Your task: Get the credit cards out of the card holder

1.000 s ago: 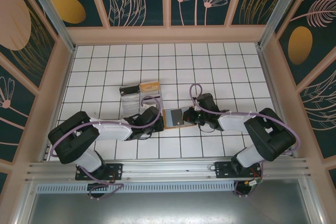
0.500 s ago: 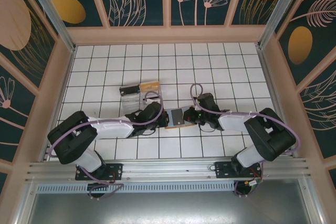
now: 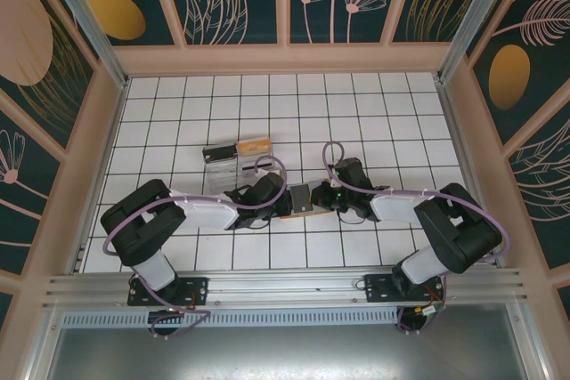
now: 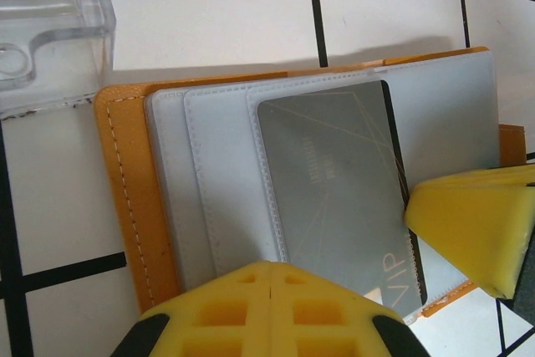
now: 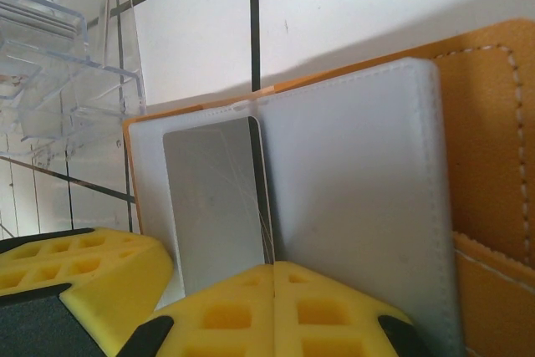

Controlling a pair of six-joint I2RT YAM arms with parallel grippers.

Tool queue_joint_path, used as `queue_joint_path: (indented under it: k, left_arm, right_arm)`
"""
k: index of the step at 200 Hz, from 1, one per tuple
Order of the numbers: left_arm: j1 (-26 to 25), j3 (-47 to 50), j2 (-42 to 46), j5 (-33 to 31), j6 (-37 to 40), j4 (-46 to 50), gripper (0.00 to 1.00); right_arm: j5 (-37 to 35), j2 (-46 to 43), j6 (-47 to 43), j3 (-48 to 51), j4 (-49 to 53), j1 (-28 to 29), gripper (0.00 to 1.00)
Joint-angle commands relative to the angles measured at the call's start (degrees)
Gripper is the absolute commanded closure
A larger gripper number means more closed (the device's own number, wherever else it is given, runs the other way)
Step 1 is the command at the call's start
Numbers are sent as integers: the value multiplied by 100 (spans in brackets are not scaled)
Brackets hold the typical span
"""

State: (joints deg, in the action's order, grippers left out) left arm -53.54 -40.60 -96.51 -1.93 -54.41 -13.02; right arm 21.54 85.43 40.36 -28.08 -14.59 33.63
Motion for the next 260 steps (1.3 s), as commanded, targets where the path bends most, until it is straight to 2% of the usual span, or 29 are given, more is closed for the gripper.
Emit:
queue_joint_path:
  k: [1, 162, 205, 260]
  left_arm:
    - [-25, 69, -130, -150, -96, 427, 100]
    - [-24, 197, -52, -181, -122, 459, 100]
    - [-19, 175, -69, -141, -118, 423, 100]
    - [-17, 178, -60, -125, -122, 414, 100]
  right_arm:
    - [-62, 44, -177, 46, 123, -20, 96]
    - [-60, -99, -520, -34, 446, -199, 96]
    - [382, -199, -445, 65, 38, -199, 71]
    - [598, 113, -340, 51, -228, -199, 70]
